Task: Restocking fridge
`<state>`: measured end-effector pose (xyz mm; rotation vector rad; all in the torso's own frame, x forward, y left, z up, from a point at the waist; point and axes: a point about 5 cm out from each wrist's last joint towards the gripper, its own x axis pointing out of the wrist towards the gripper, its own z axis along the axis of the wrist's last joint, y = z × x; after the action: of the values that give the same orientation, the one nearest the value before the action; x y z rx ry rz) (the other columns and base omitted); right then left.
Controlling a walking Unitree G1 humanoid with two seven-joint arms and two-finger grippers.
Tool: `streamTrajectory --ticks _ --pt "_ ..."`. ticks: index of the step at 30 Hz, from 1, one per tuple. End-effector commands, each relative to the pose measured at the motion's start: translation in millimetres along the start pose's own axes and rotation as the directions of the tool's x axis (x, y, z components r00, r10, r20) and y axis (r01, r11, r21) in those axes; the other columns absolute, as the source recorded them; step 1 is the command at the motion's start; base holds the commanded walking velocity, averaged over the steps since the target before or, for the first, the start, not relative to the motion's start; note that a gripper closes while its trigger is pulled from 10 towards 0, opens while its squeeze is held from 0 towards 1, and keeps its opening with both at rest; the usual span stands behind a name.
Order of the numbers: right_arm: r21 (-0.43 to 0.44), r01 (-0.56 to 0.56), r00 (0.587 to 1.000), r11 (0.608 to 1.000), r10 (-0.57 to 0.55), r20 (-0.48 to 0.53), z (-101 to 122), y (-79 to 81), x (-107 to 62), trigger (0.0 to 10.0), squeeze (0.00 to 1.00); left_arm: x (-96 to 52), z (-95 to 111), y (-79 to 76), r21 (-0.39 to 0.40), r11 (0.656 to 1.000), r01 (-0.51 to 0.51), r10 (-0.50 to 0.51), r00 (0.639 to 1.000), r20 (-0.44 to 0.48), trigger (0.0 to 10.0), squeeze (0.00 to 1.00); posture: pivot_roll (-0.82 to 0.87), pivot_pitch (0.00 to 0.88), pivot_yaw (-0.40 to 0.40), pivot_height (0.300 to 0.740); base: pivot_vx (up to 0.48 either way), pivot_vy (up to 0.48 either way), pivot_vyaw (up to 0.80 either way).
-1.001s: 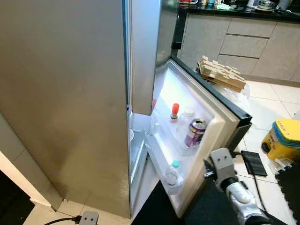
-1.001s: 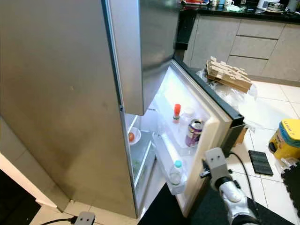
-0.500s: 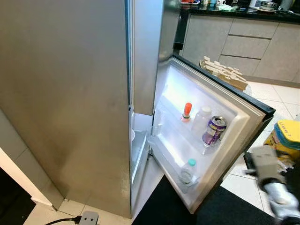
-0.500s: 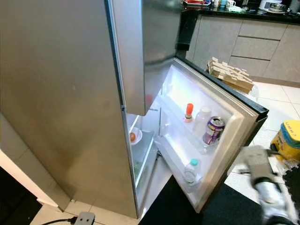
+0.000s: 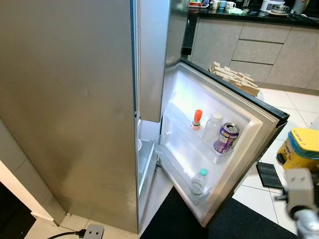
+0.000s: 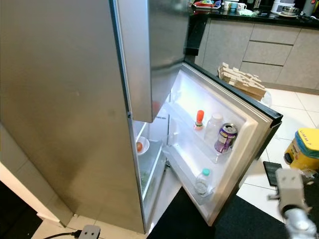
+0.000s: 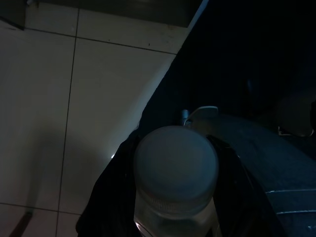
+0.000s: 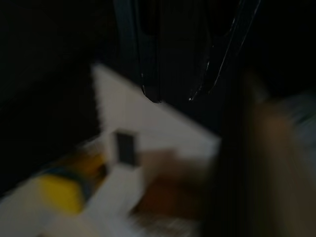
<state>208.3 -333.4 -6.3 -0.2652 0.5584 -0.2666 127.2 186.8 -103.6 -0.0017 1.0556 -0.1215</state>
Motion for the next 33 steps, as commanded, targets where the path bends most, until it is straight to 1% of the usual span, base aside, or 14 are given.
streamTrajectory --ticks 1,2,4,5,6,9,10,12,13,16,17,20,27,33 --pt "0.04 -0.151 0.988 0.988 0.152 -0.028 -12.5 28.8 -3.8 10.0 0.0 1.0 -1.0 -6.6 0.003 1.0 0.024 -0.024 1.0 -0.001 10.0 0.0 0.02 0.0 -0.03 0.74 0.0 0.0 0.0" --pt "0.04 -0.151 0.988 0.988 0.152 -0.028 -12.5 28.8 -3.8 10.0 0.0 1.0 -1.0 -6.6 0.003 1.0 0.024 -0.024 1.0 -0.001 10.0 0.0 0.02 0.0 -0.03 0.74 0.0 0.0 0.0" --pt "0.053 -0.24 0.971 0.969 0.241 -0.004 -11.8 45.3 -4.6 10.0 0.0 0.9 -1.4 -6.6 0.006 1.0 0.025 -0.025 1.0 -0.004 10.0 0.0 0.02 0.0 -0.03 0.74 0.0 0.0 0.0" --pt "0.053 -0.24 0.971 0.969 0.241 -0.004 -11.8 45.3 -4.6 10.0 0.0 0.9 -1.4 -6.6 0.006 1.0 0.025 -0.025 1.0 -0.004 10.0 0.0 0.02 0.0 -0.03 0.74 0.0 0.0 0.0" --pt "0.053 -0.33 0.944 0.943 0.327 0.054 -1.4 62.2 -2.5 10.0 0.0 0.6 -2.0 -5.8 0.009 1.0 0.025 -0.025 1.0 -0.005 10.0 0.0 0.02 0.0 -0.024 0.74 0.0 0.0 0.0" --pt "0.049 -0.36 0.931 0.931 0.356 0.078 3.5 68.2 -1.6 10.0 0.0 0.4 -2.2 -5.4 0.01 1.0 0.024 -0.024 1.0 -0.006 10.0 0.0 0.02 0.0 -0.024 0.74 0.0 0.0 0.0" --pt "0.052 -0.42 0.902 0.906 0.41 0.138 17.6 79.1 1.6 10.0 0.0 0.0 -2.7 -3.9 0.013 1.0 0.023 -0.023 1.0 -0.006 10.0 0.0 0.02 0.0 -0.021 0.74 0.0 0.0 0.0" --pt "0.043 -0.449 0.88 0.893 0.433 0.197 36.4 86.2 6.9 10.0 0.0 -0.5 -3.5 -2.6 0.02 1.0 0.022 -0.022 1.0 -0.008 10.0 0.0 0.02 0.0 -0.015 0.74 0.0 0.0 0.0" --pt "0.043 -0.449 0.88 0.893 0.433 0.197 36.4 86.2 6.9 10.0 0.0 -0.5 -3.5 -2.6 0.02 1.0 0.022 -0.022 1.0 -0.008 10.0 0.0 0.02 0.0 -0.015 0.74 0.0 0.0 0.0" --pt "0.029 -0.461 0.863 0.887 0.44 0.248 55.1 90.8 11.8 10.0 0.0 -1.3 -5.6 -1.7 0.029 0.999 0.024 -0.024 1.0 -0.013 10.0 0.0 0.02 0.0 -0.009 0.74 0.0 0.0 0.0" --pt "0.03 -0.474 0.847 0.88 0.446 0.288 71.8 94.4 16.0 10.0 0.0 -3.1 -10.9 -0.4 0.038 0.999 0.028 -0.027 0.999 -0.024 10.0 0.0 0.03 0.0 -0.004 0.74 0.0 0.0 0.0" --pt "0.031 -0.483 0.84 0.875 0.453 0.299 77.8 96.7 17.4 10.0 0.0 -4.0 -13.5 0.4 0.042 0.999 0.03 -0.029 0.999 -0.029 10.0 0.0 0.03 0.0 -0.004 0.74 0.0 0.0 0.0" --pt "-0.008 -0.617 0.739 0.787 0.583 0.339 98.5 129.3 14.9 10.0 0.0 -11.9 -31.7 9.1 0.049 0.999 0.022 -0.019 0.998 -0.058 10.0 0.0 0.07 0.081 -0.001 0.74 0.0 0.0 0.0" --pt "-0.028 -0.627 0.715 0.778 0.59 0.375 111.9 135.0 15.2 10.0 0.0 -15.2 -38.6 11.2 0.059 0.998 0.029 -0.025 0.997 -0.068 10.0 0.0 0.06 0.119 0.008 0.74 0.0 0.0 0.0"
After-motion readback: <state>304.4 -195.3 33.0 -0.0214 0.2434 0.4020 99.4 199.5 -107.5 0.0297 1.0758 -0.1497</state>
